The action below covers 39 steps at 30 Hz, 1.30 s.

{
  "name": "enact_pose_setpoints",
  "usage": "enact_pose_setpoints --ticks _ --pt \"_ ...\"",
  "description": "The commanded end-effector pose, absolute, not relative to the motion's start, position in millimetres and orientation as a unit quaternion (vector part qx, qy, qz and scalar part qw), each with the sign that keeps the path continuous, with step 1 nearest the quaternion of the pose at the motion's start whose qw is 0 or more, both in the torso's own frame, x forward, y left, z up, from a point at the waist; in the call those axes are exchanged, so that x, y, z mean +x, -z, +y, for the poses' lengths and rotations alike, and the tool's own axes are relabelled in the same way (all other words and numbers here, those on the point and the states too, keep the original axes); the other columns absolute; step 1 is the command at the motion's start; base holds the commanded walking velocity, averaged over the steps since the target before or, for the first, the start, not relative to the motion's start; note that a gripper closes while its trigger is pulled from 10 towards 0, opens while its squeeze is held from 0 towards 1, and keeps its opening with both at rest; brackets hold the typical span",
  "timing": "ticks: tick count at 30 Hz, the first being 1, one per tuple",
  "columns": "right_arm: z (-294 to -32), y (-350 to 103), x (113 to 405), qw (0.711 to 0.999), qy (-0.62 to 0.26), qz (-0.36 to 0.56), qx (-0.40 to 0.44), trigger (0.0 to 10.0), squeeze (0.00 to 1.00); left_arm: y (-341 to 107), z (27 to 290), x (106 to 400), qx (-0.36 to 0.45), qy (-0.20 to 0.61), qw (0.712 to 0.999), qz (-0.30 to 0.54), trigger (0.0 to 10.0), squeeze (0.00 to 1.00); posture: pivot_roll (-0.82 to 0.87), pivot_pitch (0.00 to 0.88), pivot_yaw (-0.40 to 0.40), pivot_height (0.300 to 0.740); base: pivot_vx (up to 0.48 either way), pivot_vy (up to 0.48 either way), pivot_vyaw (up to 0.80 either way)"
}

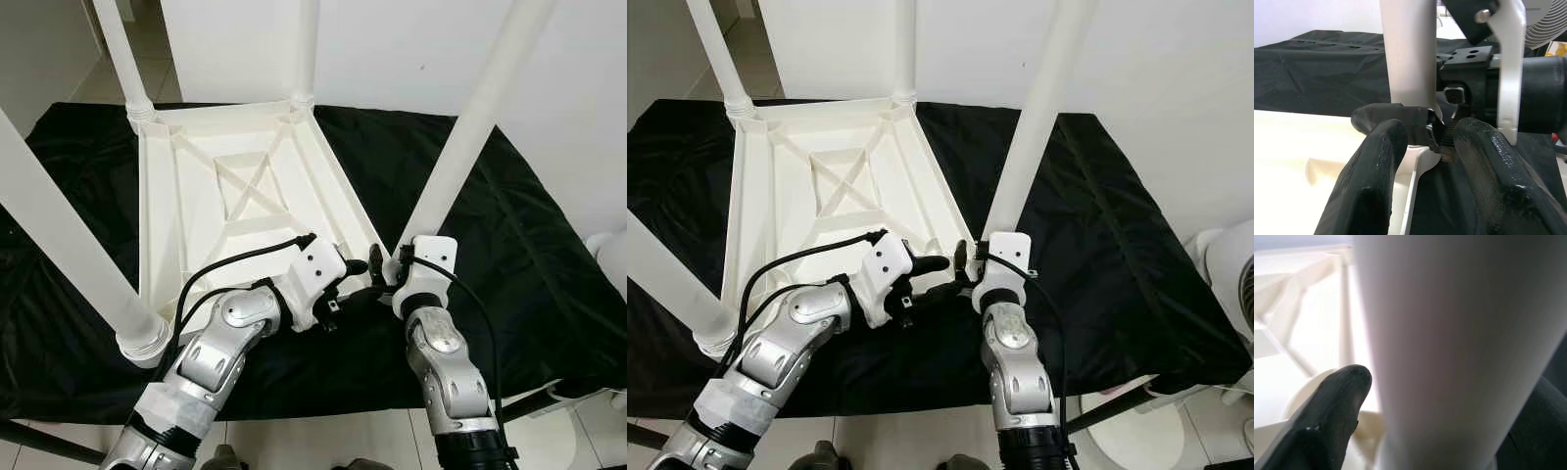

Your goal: Building children table

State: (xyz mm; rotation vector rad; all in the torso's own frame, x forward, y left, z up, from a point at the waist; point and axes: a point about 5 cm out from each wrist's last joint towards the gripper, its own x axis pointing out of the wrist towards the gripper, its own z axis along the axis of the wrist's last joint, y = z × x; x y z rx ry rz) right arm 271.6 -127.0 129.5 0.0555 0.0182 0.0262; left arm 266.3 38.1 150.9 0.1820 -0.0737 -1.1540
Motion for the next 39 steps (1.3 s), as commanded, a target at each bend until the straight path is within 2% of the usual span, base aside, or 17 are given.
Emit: enact_pose_setpoints --ticks 1,3,4,12,15,21,28,29,30,39 --pt "-130 -132 268 0.999 -0.036 -0.001 0.031 10.0 1.0 -151 38 264 0.089 0.542 0.835 -0.039 10.0 0.0 0.02 0.0 -0.058 0.74 0.0 0.0 0.0" --pt "-132 -132 266 0.998 -0.062 -0.004 0.023 10.0 1.0 -151 38 264 0.088 0.542 0.835 -0.039 10.0 0.0 0.01 0.0 -0.057 0.74 0.0 0.0 0.0" --pt "-140 -130 264 0.995 -0.095 -0.005 0.004 10.0 0.0 -151 37 264 0.088 0.542 0.835 -0.038 10.0 0.0 0.01 0.0 -0.057 0.74 0.0 0.0 0.0" --pt "-172 -125 263 0.976 -0.206 0.002 -0.068 10.0 0.0 -151 36 266 0.087 0.544 0.834 -0.039 10.0 0.0 0.0 0.0 -0.044 0.74 0.0 0.0 0.0" --pt "-172 -125 263 0.976 -0.206 0.002 -0.068 10.0 0.0 -151 36 266 0.087 0.544 0.834 -0.039 10.0 0.0 0.0 0.0 -0.044 0.74 0.0 0.0 0.0" --pt "-177 -130 282 0.954 -0.289 0.006 -0.082 10.0 0.0 -155 34 270 0.088 0.542 0.835 -0.044 10.0 0.0 0.01 0.0 -0.036 0.74 0.0 0.0 0.0" --pt "-175 -129 294 0.947 -0.308 0.009 -0.087 9.7 0.0 -157 34 272 0.09 0.539 0.836 -0.048 10.0 0.0 0.01 0.0 -0.035 0.74 0.0 0.0 0.0" --pt "-173 -128 297 0.945 -0.314 0.01 -0.089 4.6 0.0 -158 34 273 0.09 0.538 0.837 -0.049 10.0 0.0 0.01 0.0 -0.034 0.74 0.0 0.0 0.0" --pt "-172 -126 298 0.943 -0.321 0.015 -0.088 0.0 0.0 -158 34 273 0.09 0.538 0.837 -0.05 10.0 0.0 0.02 0.0 -0.036 0.74 0.0 0.0 0.0" --pt "-173 -113 295 0.935 -0.347 0.037 -0.068 0.0 0.0 -159 35 272 0.087 0.534 0.839 -0.05 10.0 0.0 0.02 0.0 -0.043 0.74 0.0 0.0 0.0"
